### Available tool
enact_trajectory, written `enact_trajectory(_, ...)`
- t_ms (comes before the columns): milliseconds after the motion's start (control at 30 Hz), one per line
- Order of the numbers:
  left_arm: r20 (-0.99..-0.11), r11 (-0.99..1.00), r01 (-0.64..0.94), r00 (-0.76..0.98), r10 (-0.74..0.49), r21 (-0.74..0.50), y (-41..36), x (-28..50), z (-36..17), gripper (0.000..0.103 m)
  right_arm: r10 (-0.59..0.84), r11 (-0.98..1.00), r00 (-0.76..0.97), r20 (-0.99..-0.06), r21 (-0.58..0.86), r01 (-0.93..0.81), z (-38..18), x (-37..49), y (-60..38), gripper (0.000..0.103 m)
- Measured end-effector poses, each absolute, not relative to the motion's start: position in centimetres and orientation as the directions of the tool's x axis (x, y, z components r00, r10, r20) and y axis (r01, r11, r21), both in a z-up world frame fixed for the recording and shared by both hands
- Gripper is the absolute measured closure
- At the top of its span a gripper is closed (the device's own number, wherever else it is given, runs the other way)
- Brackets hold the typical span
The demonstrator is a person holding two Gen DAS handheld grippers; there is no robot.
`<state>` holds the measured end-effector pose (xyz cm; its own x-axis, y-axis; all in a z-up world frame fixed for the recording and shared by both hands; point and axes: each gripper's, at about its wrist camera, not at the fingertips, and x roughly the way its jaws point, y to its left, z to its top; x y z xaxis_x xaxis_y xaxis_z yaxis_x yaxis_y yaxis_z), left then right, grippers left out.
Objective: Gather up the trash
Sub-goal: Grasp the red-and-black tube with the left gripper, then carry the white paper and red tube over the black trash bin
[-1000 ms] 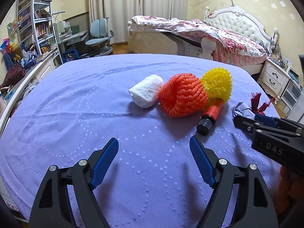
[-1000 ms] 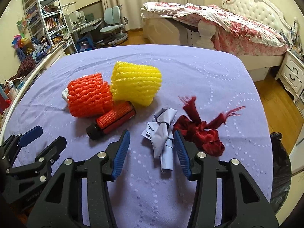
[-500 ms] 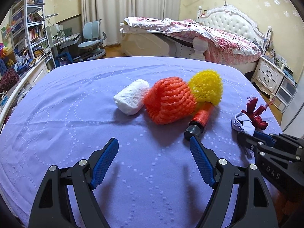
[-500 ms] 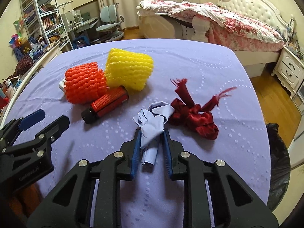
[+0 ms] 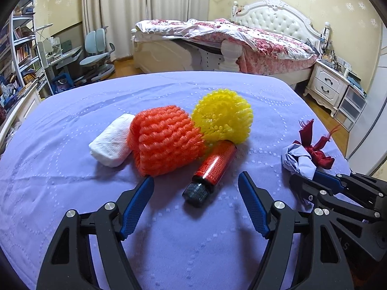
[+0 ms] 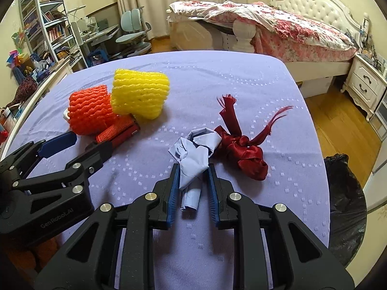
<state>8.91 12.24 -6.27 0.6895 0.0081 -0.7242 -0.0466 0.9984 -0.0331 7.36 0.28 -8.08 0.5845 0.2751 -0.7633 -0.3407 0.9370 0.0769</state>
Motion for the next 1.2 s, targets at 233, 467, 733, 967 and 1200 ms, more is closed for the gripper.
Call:
enact_trajectory(233,-0.760,0.997,-0.036,0.650,-0.026,-0.065,12.4,9.9,-6.9,0.054,0.285,0.936,0.580,-0.763,0.092,-0.339,-7.9,8.0,0.1,0.081)
enact_trajectory(467,-0.762,0.999,0.002,0.647,-0.039,-0.050,11.8,9.2,-6.9,0.073,0.290,0.935,0.580,-0.761,0.098,-0.340,-7.9,8.0,0.0,0.081)
enact_trajectory(733,-0.748,0.997,-0.006,0.661,-0.057,-0.081,11.9,7.4,-6.6,0.075,0.301,0.931,0.585,-0.753,0.099,-0.351,-7.7,6.9,0.0,0.081)
enact_trajectory(967,-0.737,0.996,-0.010,0.673,-0.060,-0.091,11.9,5.6,-6.3,0.075,0.307,0.928,0.592,-0.745,0.098,-0.358,-7.5,4.9,-0.5,0.081)
enact_trajectory(1200,-0.718,0.996,-0.003,0.694,-0.064,-0.092,11.6,4.3,-5.8,0.075,0.308,0.929,0.605,-0.734,0.095,-0.357,-7.1,3.3,-1.2,0.081)
